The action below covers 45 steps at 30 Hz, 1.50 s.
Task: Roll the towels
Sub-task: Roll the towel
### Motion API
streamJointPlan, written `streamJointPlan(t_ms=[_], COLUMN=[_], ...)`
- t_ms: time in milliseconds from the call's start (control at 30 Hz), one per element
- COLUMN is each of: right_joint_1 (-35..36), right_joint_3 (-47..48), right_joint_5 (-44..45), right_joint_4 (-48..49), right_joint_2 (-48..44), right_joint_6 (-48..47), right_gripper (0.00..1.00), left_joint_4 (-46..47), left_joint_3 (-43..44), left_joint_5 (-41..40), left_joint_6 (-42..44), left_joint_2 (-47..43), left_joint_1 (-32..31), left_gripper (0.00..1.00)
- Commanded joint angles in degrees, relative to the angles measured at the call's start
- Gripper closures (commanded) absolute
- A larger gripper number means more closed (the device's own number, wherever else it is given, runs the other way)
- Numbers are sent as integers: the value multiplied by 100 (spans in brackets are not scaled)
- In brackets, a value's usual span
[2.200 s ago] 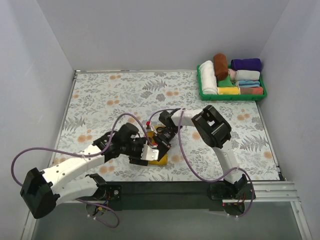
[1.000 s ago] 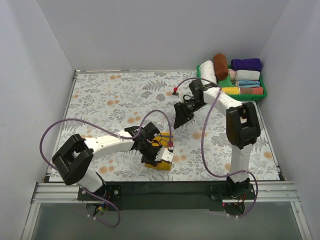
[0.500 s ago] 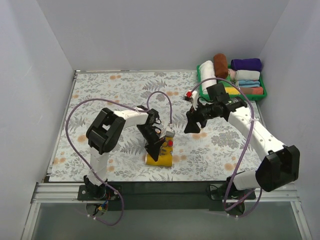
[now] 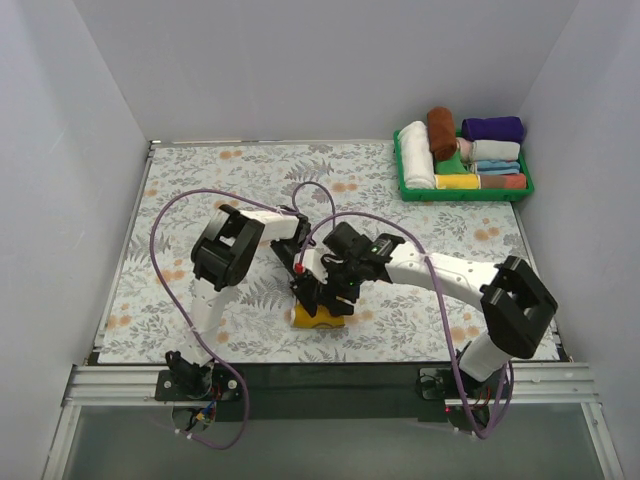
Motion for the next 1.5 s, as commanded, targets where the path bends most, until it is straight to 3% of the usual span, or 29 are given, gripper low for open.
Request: streamJointPlan(t_ms=[0, 167, 267, 400, 467, 700, 767, 800, 867, 933, 1033, 1133, 1300, 1400, 1433, 1467], right_joint_1=[325, 738, 818, 818, 783, 370, 239, 195, 72, -43, -289, -438, -632, -746, -772, -816], right_joint_3=[-58, -234, -330, -585, -725, -876, -806, -692, -560, -367, -147, 117, 697, 952, 1040, 1119], right_joint_5=[582, 565, 565, 556, 469, -690, -928, -1147, -1359, -1658, -2071, -2343, -2817, -3178, -3258, -3302], right_joint_4=[581, 863, 916, 1065, 1074, 758, 644, 513, 389, 248, 81, -296, -824, -1078, -1167, -1254], right_joint_2=[237, 588, 799, 888, 905, 932, 1037, 1090, 1256, 1388, 1599, 1950, 2636, 2970, 3084, 3285], right_joint_6=[60, 8, -19, -141, -177, -493, -598, -625, -625, -581, -485, -467, -406, -432, -484, -502], right_gripper=[39, 43, 52, 88, 98, 99, 99, 99, 99, 99, 99, 99, 99, 99, 99, 99], left_joint_4=[1316, 1395, 1430, 1518, 1631, 1992, 2097, 2133, 2396, 2624, 3088, 3991, 5121, 3659, 2853, 2645], left_joint_3=[40, 58, 93, 93, 23, -381, -434, -452, -531, -487, -355, -609, -1391, -1129, -1137, -1294], left_joint_5=[-1243, -1225, -1208, -1138, -1076, -848, -830, -839, -952, -1094, -1041, -1637, -1911, -1568, -1760, -2345], left_joint_6=[198, 154, 137, 40, -39, -74, -74, -83, -205, -417, -601, -427, 198, 1153, 1417, 1655], left_joint_2=[358, 437, 419, 288, 34, -1284, -1714, -1856, -2215, -2410, -2919, -3955, -5784, -5848, -5830, -5926], left_joint_1=[186, 309, 353, 458, 590, 1442, 1776, 1890, 2224, 2679, 3268, 3438, 3385, 2948, 2302, 1939], left_gripper=[99, 97, 95, 85, 81, 55, 41, 40, 21, 20, 2, 2, 2, 2, 2, 2])
